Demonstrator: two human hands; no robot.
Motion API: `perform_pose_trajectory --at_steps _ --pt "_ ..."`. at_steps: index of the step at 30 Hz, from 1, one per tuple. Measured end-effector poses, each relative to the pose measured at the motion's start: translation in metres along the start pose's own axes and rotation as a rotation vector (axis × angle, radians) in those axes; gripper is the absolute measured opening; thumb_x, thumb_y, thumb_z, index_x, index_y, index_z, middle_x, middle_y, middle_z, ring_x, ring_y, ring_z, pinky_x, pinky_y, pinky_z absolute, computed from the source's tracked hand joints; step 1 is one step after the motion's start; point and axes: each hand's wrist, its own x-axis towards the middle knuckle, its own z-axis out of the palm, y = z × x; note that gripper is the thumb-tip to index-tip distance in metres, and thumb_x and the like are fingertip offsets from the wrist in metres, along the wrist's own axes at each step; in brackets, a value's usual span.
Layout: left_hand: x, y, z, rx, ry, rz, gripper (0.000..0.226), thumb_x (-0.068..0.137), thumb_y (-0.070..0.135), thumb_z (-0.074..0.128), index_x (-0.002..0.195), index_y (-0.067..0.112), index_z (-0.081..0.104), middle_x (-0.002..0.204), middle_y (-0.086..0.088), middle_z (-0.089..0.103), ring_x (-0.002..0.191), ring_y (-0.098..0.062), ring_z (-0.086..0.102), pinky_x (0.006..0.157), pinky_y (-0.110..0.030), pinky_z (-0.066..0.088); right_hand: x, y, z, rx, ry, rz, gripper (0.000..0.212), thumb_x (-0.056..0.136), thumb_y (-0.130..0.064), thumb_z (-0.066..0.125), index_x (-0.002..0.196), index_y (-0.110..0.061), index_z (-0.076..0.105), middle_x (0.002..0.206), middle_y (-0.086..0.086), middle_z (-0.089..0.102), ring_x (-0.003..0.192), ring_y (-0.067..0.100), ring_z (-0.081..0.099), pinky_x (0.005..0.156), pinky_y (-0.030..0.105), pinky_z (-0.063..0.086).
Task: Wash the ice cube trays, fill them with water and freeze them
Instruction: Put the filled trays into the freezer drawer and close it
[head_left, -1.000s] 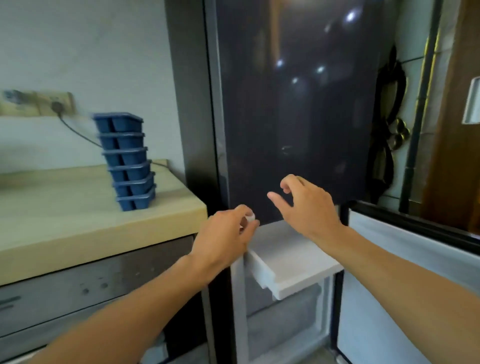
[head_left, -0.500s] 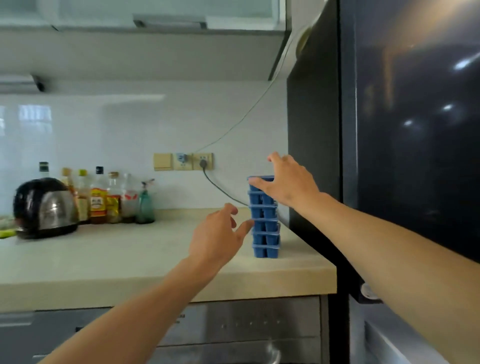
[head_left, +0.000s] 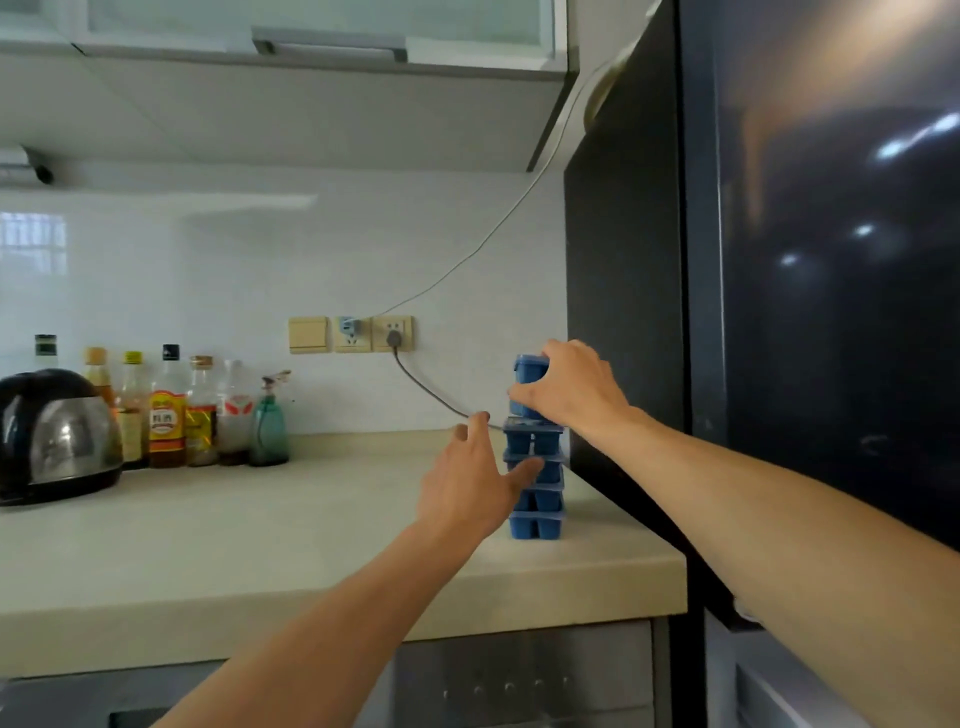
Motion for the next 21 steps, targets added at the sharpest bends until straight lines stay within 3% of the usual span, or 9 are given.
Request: perform_pose_trajectory --at_steps 4,8,12,15,21 --pt "0.01 0.015 0.014 -0.02 -0.011 0.033 0.089 0.085 0.064 0.065 0.153 0.025 0.022 0.155 -0.005 0.033 0.125 -0.03 0.056 0.091 -0.042 0.053 -0.009 0.019 -0.019 0.063 0.044 -0.007 0.041 0.077 -0.048 0.079 0.099 -0.021 0.057 0.106 0.003 0.056 0.09 0.023 0.059 0.069 0.034 0.047" --pt "0.018 0.031 0.03 0.005 -0.066 -0.008 0.091 0.084 0.064 0.068 0.153 0.03 0.019 0.156 -0.009 0.025 0.124 -0.034 0.056 0.087 -0.041 0.053 -0.023 0.034 -0.039 0.057 0.079 -0.044 0.044 0.079 -0.045 0.078 0.11 -0.02 0.06 0.109 0.002 0.055 0.092 0.021 0.058 0.069 0.03 0.044" --pt "0.017 0.039 0.041 -0.001 -0.021 -0.032 0.065 0.089 0.05 0.069 0.139 0.027 0.034 0.138 -0.01 0.035 0.101 -0.036 0.064 0.071 -0.037 0.052 -0.044 0.053 -0.058 0.002 0.072 -0.044 0.043 0.081 -0.045 0.077 0.112 -0.02 0.06 0.11 0.0 0.054 0.092 0.02 0.057 0.068 0.029 0.041" --pt "0.015 0.042 0.045 -0.029 0.045 -0.029 0.049 0.086 0.036 0.073 0.121 0.022 0.042 0.13 -0.011 0.041 0.086 -0.034 0.061 0.066 -0.038 0.05 -0.061 0.074 -0.067 0.012 0.053 -0.017 0.042 0.082 -0.045 0.078 0.112 -0.021 0.059 0.11 0.0 0.054 0.093 0.019 0.058 0.072 0.03 0.046" --pt "0.0 0.054 0.035 -0.147 0.144 0.039 0.049 0.085 0.036 0.074 0.124 0.023 0.046 0.135 -0.006 0.043 0.094 -0.032 0.064 0.071 -0.039 0.056 -0.099 0.115 -0.088 0.066 0.047 0.017 0.04 0.081 -0.043 0.08 0.111 -0.028 0.057 0.11 -0.006 0.054 0.089 0.01 0.056 0.063 0.017 0.041"
